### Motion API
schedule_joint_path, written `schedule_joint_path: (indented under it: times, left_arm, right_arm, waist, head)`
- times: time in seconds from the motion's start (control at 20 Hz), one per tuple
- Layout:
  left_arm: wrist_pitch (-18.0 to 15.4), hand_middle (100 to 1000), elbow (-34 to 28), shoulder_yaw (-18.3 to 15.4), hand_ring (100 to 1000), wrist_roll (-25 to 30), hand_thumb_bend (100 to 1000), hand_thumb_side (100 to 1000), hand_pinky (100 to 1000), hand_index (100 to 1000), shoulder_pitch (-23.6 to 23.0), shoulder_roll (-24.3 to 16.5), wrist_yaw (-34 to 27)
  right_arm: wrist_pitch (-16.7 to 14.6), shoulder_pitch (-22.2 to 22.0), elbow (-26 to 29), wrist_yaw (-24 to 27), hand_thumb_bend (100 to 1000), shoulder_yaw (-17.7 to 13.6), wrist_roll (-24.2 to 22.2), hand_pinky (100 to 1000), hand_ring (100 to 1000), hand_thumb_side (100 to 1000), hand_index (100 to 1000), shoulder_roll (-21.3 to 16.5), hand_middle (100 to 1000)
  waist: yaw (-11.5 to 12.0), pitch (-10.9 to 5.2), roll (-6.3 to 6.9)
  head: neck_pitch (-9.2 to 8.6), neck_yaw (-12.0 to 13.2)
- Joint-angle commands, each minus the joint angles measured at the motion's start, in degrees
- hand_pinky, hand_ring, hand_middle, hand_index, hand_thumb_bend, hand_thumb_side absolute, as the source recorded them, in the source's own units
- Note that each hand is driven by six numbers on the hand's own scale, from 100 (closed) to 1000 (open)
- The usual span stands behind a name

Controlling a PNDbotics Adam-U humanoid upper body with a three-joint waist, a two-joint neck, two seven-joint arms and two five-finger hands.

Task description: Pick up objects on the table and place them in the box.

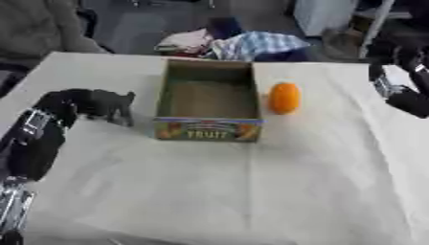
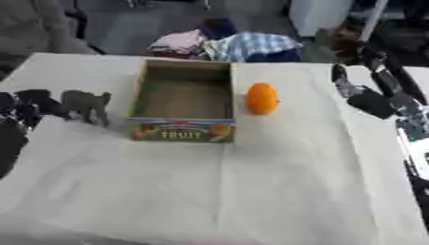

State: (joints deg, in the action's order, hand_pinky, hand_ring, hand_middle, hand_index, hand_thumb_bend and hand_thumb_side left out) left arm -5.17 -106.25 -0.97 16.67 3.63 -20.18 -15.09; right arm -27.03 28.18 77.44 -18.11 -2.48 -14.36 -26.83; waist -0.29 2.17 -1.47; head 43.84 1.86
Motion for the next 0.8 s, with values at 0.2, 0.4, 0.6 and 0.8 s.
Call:
schedule_joint_path:
  times: [0.2, 0.4, 0.6, 0.8]
  left_arm:
    - [-0.07, 633, -0.80, -0.52, 671, 0.04, 256, 845, 1000, 786, 0.64, -1.45, -0.21]
    - [-0.08, 633, -0.81, -0.57, 675, 0.01, 256, 844, 1000, 786, 0.63, -1.50, -0.22]
    - [-0.07, 632, -0.76, -0.65, 677, -0.01, 256, 845, 1000, 786, 0.57, -1.47, -0.19]
    - [-0.10, 632, -0.76, -0.65, 677, 0.00, 256, 844, 1000, 786, 0.56, -1.46, -0.23]
  right_arm:
    - [-0.13, 0.59, 1.78, 4.52, 100, -1.57, -6.41, 805, 866, 292, 967, -3.12, 859]
    - [0.27, 0.61, 2.09, 5.57, 100, -2.35, -8.97, 801, 870, 268, 971, -3.39, 860]
    - [0.41, 0.57, 2.19, 5.43, 100, -2.50, -9.60, 800, 872, 278, 974, -3.64, 863]
    - [0.84, 2.19, 1.03, 3.86, 100, -2.45, -9.77, 799, 875, 292, 976, -2.61, 863]
  waist:
    - [0.05, -0.49, -0.06]
    - [-0.03, -0.50, -0.10]
    - [-0.05, -0.49, -0.10]
    - [-0.03, -0.57, -0.07]
  head:
    - [0.28, -0.07]
    - [0.28, -0.03]
    - [0.28, 0.06]
    - [0.28, 0.03]
